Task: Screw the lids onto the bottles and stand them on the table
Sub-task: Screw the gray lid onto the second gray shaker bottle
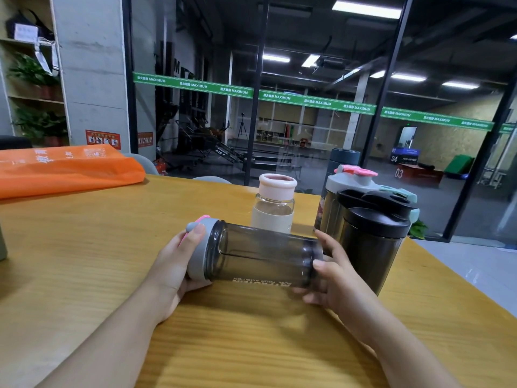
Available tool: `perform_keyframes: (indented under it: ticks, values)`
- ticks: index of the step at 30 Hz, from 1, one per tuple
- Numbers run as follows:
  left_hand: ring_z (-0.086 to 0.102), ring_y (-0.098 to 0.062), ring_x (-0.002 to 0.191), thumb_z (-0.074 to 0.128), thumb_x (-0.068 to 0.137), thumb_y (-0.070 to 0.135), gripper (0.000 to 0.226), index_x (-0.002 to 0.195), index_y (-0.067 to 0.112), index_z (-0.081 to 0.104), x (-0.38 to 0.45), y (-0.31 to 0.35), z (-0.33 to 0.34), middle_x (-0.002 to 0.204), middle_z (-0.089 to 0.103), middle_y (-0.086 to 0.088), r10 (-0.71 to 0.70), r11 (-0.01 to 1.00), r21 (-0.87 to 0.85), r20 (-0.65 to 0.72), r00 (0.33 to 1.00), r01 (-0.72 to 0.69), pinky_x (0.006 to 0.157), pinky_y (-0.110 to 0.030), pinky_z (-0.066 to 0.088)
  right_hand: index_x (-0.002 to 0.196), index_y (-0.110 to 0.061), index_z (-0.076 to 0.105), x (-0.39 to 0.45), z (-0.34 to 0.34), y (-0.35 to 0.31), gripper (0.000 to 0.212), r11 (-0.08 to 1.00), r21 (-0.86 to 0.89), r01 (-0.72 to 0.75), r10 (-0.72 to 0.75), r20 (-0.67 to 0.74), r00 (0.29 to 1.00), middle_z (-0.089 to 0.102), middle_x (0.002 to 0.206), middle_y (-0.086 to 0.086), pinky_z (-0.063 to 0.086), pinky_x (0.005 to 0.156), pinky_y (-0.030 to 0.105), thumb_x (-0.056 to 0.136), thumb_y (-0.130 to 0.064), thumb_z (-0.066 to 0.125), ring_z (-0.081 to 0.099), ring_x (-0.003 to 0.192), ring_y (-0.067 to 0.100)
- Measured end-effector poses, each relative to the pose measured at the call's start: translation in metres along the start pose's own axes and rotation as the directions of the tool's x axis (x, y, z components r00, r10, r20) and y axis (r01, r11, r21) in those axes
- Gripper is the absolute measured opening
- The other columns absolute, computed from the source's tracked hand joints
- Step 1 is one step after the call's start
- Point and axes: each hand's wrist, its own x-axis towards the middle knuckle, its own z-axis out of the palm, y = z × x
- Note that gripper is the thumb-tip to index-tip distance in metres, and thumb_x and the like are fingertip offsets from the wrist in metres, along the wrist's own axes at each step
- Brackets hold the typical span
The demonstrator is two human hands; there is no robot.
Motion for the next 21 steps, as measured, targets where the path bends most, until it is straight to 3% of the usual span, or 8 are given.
perform_keyframes:
  ticks: [2,4,7,10,14,18,21]
  values:
    - [0.066,-0.018,0.089,0.065,0.050,0.065,0.062,0.108,0.043,0.067,0.0007,0.0011,-0.0006,0.104,0.072,0.003,-0.006,1.000,-0.019,-0.020,1.000,0.006,0.074,-0.043,0.058,0.134,-0.043,0.044,-0.0024,-0.0014,0.0012,0.078,0.995,-0.048,0.083,-0.082,0.009,0.997,0.059,0.124,0.005,0.055,0.066,0.030,0.061,-0.030,0.068,0.070,0.093,0.032]
    - [0.066,-0.019,0.091,0.065,0.051,0.065,0.062,0.109,0.044,0.067,0.0007,0.0017,-0.0006,0.108,0.071,0.002,-0.008,1.000,-0.025,-0.012,1.000,0.007,0.076,-0.045,0.058,0.133,-0.041,0.047,-0.0046,-0.0018,0.0002,0.073,0.990,-0.058,0.125,-0.126,-0.015,0.992,0.061,0.122,0.009,0.056,0.073,0.032,0.066,-0.024,0.068,0.071,0.092,0.033]
    - [0.066,-0.019,0.093,0.065,0.051,0.066,0.064,0.111,0.042,0.066,-0.0007,0.0015,0.0003,0.111,0.070,0.001,-0.001,1.000,-0.025,-0.003,1.000,0.001,0.075,-0.043,0.058,0.131,-0.033,0.051,-0.0035,-0.0037,0.0007,0.064,0.994,0.001,0.110,-0.110,-0.067,0.992,0.064,0.112,0.019,0.056,0.061,0.026,0.069,-0.024,0.065,0.071,0.080,0.040]
    - [0.066,-0.017,0.090,0.066,0.050,0.065,0.067,0.113,0.042,0.065,-0.0021,0.0020,0.0007,0.109,0.071,0.001,0.014,1.000,-0.021,-0.008,1.000,-0.015,0.066,-0.038,0.057,0.130,-0.024,0.047,-0.0029,-0.0019,0.0001,0.068,0.998,-0.036,0.049,-0.052,-0.080,0.995,0.063,0.105,0.032,0.052,0.050,0.023,0.066,-0.036,0.069,0.066,0.060,0.033]
    - [0.066,-0.018,0.091,0.065,0.050,0.065,0.070,0.117,0.043,0.063,-0.0038,0.0031,0.0010,0.108,0.071,0.002,0.040,0.999,0.001,0.002,0.999,-0.040,0.067,-0.036,0.057,0.119,-0.019,0.048,-0.0009,-0.0005,0.0021,0.060,0.995,-0.099,-0.015,0.008,-0.074,0.997,0.065,0.105,0.015,0.044,0.039,0.023,0.073,-0.049,0.072,0.059,0.046,0.025]
    - [0.065,-0.016,0.089,0.065,0.051,0.064,0.070,0.118,0.044,0.061,-0.0060,0.0034,0.0023,0.106,0.071,0.004,0.065,0.998,0.025,0.029,0.997,-0.066,0.064,-0.033,0.056,0.104,-0.014,0.052,0.0013,-0.0025,0.0046,0.038,0.981,-0.178,-0.075,0.055,-0.114,0.992,0.061,0.096,0.026,0.036,0.034,0.022,0.089,-0.049,0.050,0.053,0.040,0.021]
    - [0.064,-0.018,0.095,0.071,0.045,0.069,0.077,0.118,0.045,0.060,-0.0074,0.0036,0.0019,0.112,0.070,0.003,0.095,0.994,0.051,0.051,0.994,-0.098,0.069,-0.036,0.054,0.106,-0.005,0.054,0.0013,-0.0043,0.0048,0.052,0.957,-0.256,-0.133,0.109,-0.108,0.988,0.059,0.079,0.026,0.032,0.033,0.020,0.095,-0.051,0.035,0.049,0.036,0.018]
